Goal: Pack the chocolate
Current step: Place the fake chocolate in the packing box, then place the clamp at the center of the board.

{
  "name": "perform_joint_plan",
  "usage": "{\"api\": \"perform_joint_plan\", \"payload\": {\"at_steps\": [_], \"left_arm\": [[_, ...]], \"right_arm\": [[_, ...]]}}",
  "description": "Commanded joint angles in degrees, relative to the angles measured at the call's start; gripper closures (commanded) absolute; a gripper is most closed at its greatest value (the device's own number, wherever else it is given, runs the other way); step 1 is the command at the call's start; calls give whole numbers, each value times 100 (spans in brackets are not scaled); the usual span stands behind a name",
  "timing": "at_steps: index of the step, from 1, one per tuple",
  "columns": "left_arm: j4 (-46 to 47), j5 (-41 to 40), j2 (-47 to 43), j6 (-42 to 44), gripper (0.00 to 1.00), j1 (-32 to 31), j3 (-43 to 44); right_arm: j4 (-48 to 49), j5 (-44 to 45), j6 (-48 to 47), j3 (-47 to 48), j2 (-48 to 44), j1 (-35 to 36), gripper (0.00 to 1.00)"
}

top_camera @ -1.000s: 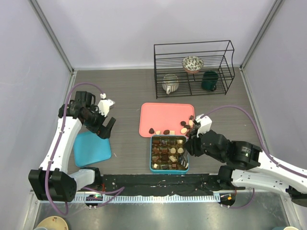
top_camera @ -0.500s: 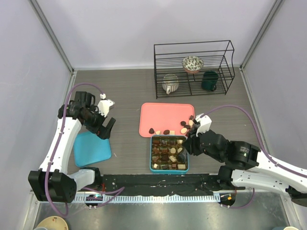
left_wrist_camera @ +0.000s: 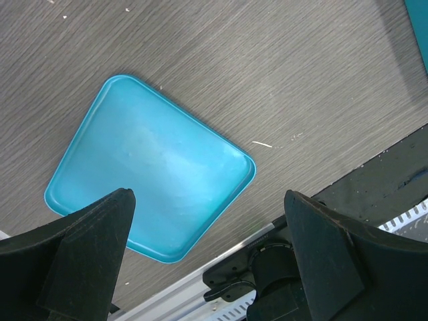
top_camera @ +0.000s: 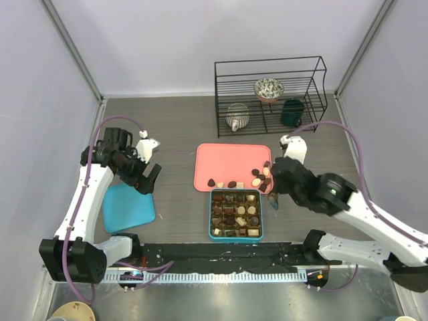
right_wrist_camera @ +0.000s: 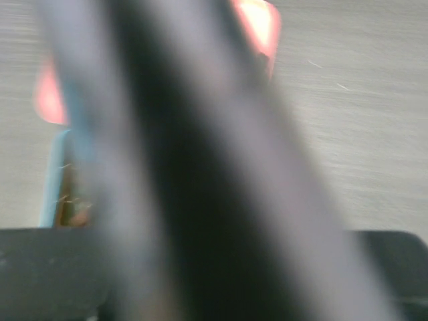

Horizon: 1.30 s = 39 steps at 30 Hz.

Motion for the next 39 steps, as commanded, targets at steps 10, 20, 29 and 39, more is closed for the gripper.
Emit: {"api": "perform_joint_plan", "payload": {"at_steps": [10,20,29,39], "left_arm": [[166,-234,-410,68,0,26,-149],[375,-805,-357,235,0,26,-615],[956,-1508,-410,235,2,17,-1257],[1606,-1649,379,-379,1,-728,-1416]], "right_arm": [[466,-1388,-1655,130,3240,-3433,70],[1055,-429,-1911,367,5141,-3521,44],[1539,810,-2166,298,5258,-3793,24],[2074,1585,-1841,236,3054,-3074,32]]}}
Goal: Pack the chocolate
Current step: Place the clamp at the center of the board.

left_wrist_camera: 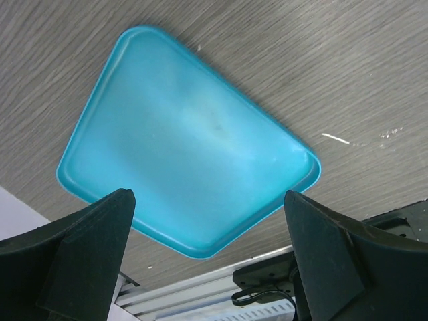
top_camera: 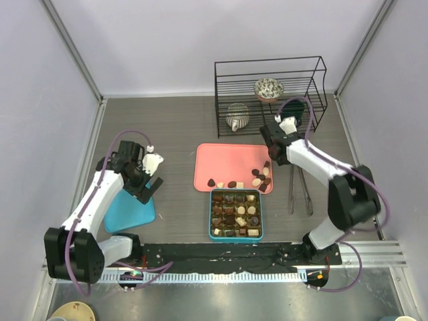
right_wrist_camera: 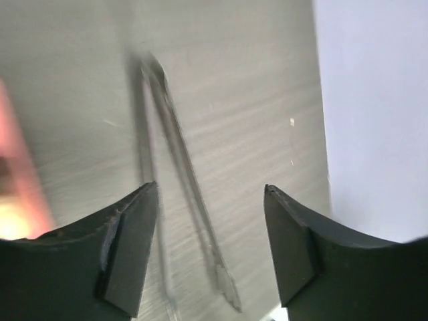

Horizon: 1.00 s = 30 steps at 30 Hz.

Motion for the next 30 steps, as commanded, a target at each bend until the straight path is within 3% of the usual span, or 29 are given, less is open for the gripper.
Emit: {"api": "perform_joint_plan", "payload": {"at_steps": [1,8,14,30], "left_arm": [[610,-154,540,-487,1,-457,25],[1216,-514,1217,-962,0,-633,43],[1594,-646,1727,-1226,1,-773,16],[2307,-1042,2448,-1463,4,-862,-115]], "right_arm": [[654,497,196,17,-1749,642,34],[953,224,258,-123,-3246,1539,42],[1278,-215,152,-448,-4133,1804,45],[1771,-31,-252,-422,-3995,2797,46]]}}
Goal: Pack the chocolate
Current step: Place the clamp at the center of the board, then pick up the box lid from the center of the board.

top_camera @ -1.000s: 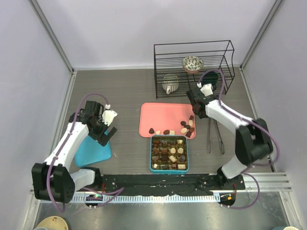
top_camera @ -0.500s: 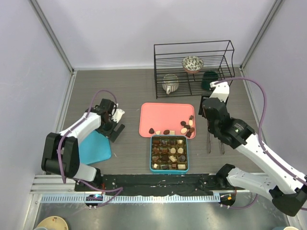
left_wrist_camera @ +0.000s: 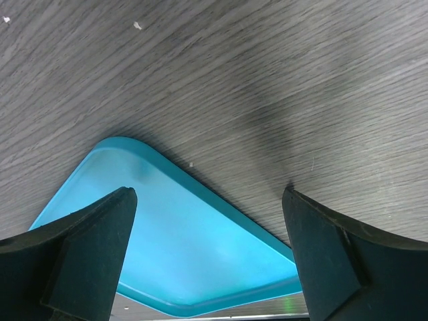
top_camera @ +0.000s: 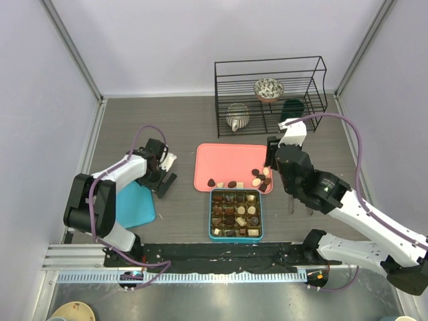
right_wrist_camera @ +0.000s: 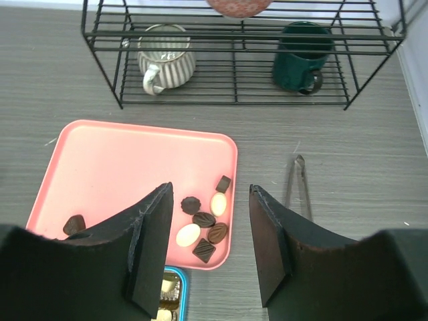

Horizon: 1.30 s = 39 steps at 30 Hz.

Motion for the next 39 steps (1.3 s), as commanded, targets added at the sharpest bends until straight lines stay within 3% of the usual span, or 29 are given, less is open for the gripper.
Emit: {"api": "perform_joint_plan", "payload": {"at_steps": [1,8,11,15,23,31,39], "left_arm": [[667,-250,177,-121,5,-5,-117],[730,-294,494,-244,6,4,23],[695,-251,407,-350,16,4,-56],[686,-250,38,-297,41,-5,-249],[791,-321,89,-165,54,-5,-373],[546,-136,12,-104,99,-5,-30],[-656,434,-1122,133,100,-14,391]], "right_arm": [[359,161,-195,183,232,207,47],[465,179,-292,227,330,295,47],[509,171,-292,184,338,321,48],[579,144,-353,157,443,348,48],[720,100,-380,183,602,479,49],[702,65,-353,122,637,515,50],[1316,-839,-809,-255,506,524,50]]}}
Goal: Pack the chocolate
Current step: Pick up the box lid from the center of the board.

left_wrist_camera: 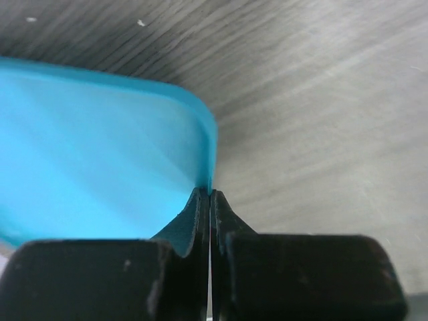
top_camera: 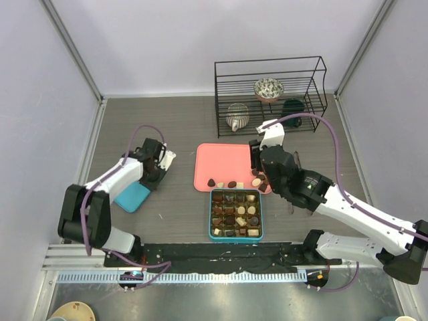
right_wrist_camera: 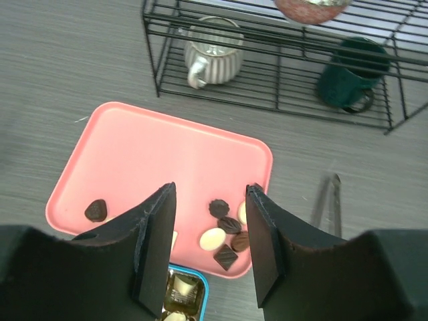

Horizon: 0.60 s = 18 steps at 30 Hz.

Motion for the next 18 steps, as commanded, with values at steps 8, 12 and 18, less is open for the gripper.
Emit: {"api": "perform_joint_plan", "payload": {"at_steps": [8,12,18], "left_arm": [[-2630,2020,-1903,1354,100,19,1491],[-3510,3189,-2404,2296,100,19,2018],[-4933,4061,-2530,3762,100,-182,2169]], "right_arm": [[2881,-3138,-2577,-1827,-973,34,41],[2972,-3895,-3211,-1865,-1027,34,30],[2549,-4642,-4177,-1803,-930,51,28]]}}
